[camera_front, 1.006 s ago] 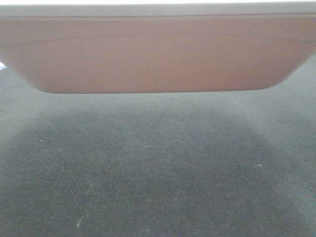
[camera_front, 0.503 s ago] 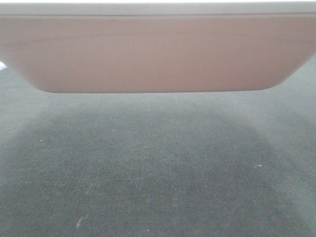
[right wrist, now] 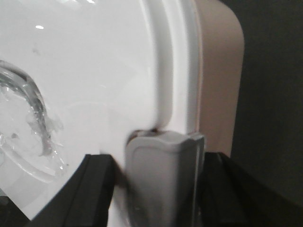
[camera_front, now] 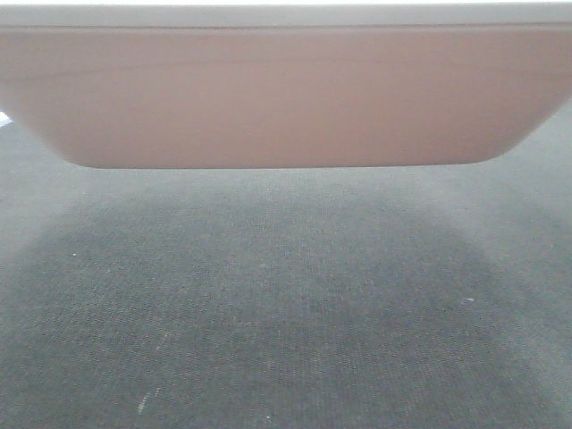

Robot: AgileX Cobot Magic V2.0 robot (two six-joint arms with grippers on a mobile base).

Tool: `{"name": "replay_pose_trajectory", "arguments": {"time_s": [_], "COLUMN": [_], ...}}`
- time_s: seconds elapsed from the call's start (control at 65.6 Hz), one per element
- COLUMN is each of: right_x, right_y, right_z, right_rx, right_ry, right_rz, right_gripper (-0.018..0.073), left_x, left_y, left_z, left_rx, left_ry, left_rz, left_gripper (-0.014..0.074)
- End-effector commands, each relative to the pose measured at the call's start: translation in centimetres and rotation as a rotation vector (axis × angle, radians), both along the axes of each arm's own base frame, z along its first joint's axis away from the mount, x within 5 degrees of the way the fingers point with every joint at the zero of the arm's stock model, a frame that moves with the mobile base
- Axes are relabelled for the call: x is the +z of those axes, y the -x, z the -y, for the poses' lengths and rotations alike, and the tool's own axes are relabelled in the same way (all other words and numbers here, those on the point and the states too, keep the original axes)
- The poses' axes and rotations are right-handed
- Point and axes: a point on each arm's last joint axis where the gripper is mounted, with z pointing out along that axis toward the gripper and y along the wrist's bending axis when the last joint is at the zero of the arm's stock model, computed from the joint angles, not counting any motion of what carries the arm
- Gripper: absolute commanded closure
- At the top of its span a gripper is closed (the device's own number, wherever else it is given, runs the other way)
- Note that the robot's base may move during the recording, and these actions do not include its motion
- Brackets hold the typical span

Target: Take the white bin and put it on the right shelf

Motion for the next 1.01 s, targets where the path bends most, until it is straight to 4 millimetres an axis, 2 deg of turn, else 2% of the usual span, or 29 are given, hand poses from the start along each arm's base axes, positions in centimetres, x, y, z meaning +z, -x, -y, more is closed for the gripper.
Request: {"name": "replay_pose_trajectory", "arguments": {"time_s": [0.0,0.99], "right_x": [1.91,1.91], "right_y": [1.64,1.64], "right_z": [-1.40,-1.40], "right_rx": [0.149,0.149], "right_ry": [-0.130,-0.130], "right_rz": [0.008,0.008], "right_gripper": [0.0132,0.0132], "left_x": [2.74,2.74], "left_y": [2.15,2.15], "left_z": [1.28,1.28], "left_rx": [-0.185,-0.185], "left_ry": [0.189,0.189], "left_rz": [0.029,0.029], "left_gripper": [0.0348,0.0348]}}
